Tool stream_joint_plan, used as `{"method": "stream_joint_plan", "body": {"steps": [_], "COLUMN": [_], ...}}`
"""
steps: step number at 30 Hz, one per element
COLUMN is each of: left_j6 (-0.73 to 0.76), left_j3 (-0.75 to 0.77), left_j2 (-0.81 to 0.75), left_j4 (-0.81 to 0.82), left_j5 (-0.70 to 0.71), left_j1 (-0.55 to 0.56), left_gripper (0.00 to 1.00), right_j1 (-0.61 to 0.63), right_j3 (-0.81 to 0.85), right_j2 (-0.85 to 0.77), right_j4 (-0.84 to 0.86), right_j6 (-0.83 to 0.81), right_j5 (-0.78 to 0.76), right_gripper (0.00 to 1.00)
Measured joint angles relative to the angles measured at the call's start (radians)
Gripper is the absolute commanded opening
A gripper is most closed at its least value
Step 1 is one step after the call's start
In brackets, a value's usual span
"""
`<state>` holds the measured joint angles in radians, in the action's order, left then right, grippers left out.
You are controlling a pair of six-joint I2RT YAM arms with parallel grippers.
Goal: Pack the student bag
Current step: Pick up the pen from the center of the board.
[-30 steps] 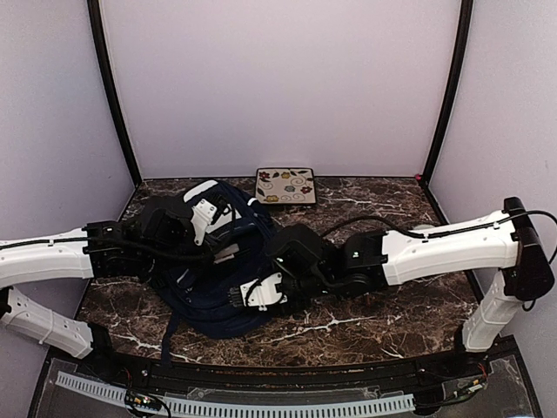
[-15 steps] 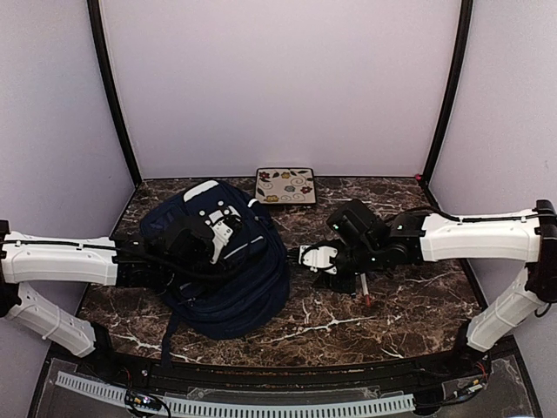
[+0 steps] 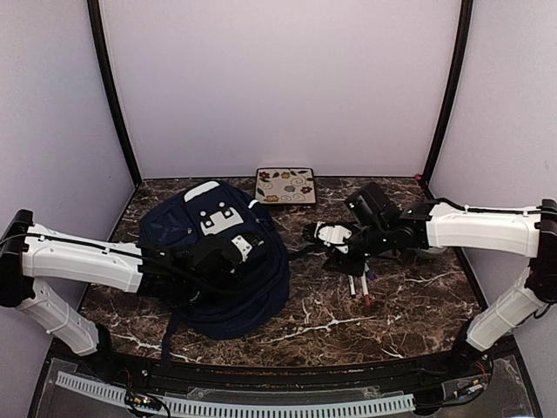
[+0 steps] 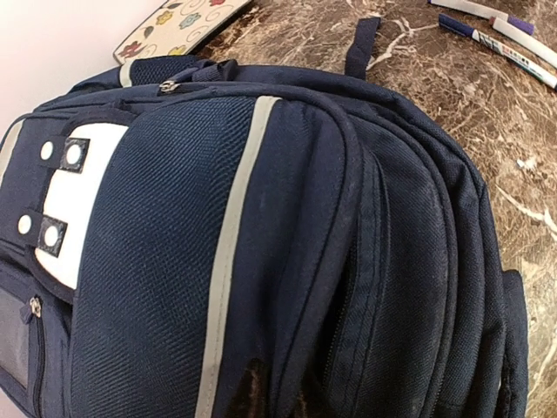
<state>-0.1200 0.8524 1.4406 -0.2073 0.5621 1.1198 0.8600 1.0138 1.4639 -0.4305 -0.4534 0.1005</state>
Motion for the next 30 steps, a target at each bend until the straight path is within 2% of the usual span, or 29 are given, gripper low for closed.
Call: {"method": "stream_joint_plan", "body": {"steps": [2, 7, 12, 15, 21, 30], "left_j6": [0.006, 0.015, 0.019, 0.019, 0.022, 0.03], "left_j3": [0.005, 0.009, 0.009, 0.009, 0.011, 0.023], "left_j2": [-0.017, -0.1, -0.169, -0.189, -0.215, -0.215], "left_j4": [-0.008, -0.032, -0.038, -0.04, -0.042, -0.048], "left_j5": [0.014, 0.03, 0.046, 0.046, 0.044, 0.037], "left_j1": [0.0, 0.0, -0.001, -0.003, -0.003, -0.003], "left_gripper": [0.0, 0.0, 0.0, 0.0, 0.0, 0.0], "right_j1": [-0.06, -0.214, -0.393, -0.457, -0.474, -0.473], "right_j3": [0.003, 0.041, 0.147, 0.157, 0.196, 0.28], "right_j2": [0.0, 0.034, 0.198, 0.27, 0.33, 0.405], "right_j4": [-0.018, -0.098, -0.214, -0.265, -0.337, -0.335], "right_j6": [0.009, 0.036, 0.055, 0.067, 0.094, 0.119], "right_j5": [0.015, 0.003, 0.01, 0.014, 0.018, 0.03], "right_gripper": [0.35, 0.35, 0.35, 0.35, 0.35, 0.36]}}
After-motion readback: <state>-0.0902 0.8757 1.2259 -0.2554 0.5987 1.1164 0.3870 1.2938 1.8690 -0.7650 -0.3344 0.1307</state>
